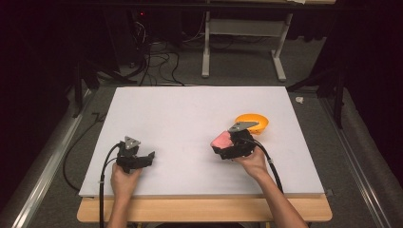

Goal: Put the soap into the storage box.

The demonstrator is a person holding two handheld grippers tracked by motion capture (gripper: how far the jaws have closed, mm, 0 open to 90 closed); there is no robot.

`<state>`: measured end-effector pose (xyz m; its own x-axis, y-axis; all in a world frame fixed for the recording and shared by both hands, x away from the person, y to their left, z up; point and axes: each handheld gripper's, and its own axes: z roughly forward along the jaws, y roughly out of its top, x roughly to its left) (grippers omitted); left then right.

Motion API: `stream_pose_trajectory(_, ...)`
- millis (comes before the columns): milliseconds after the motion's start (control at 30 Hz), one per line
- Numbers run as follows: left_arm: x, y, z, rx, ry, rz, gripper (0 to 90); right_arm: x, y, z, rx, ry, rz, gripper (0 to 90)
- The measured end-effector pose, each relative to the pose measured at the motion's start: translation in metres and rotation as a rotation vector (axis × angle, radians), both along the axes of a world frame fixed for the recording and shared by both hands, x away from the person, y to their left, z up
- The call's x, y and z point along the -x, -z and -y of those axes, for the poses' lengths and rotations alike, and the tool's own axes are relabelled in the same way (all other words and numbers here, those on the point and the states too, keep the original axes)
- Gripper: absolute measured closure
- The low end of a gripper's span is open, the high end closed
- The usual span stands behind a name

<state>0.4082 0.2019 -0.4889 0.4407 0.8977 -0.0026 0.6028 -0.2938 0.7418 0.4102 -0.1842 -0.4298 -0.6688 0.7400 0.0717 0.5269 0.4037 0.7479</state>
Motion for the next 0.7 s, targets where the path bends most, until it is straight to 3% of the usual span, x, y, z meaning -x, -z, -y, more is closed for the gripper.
stream_pose_trajectory(700, 0.0, 0.0, 0.0, 0.001, 0.0, -0.001, 21.2, 0.013, -0.011, 0.039, -0.037, 0.088, 0.023, 13.9)
